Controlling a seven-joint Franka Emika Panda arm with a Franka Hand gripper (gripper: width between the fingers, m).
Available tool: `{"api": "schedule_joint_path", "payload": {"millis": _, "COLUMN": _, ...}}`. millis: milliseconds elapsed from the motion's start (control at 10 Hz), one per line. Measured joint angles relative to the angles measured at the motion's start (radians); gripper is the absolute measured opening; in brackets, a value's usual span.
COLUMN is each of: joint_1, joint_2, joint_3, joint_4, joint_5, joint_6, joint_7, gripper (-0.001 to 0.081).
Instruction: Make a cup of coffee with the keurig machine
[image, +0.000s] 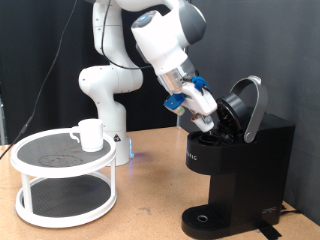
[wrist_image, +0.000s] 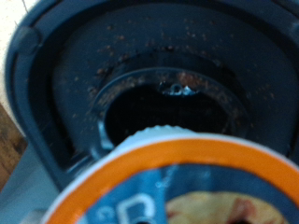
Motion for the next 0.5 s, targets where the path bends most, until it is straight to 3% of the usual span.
{"api": "schedule_joint_path", "payload": {"millis": 500, "joint_1": 0.0, "joint_2": 0.053, "joint_3": 0.028, "joint_4": -0.002, "joint_5": 0.001, "joint_6": 0.039, "joint_7": 0.001, "gripper": 0.031}}
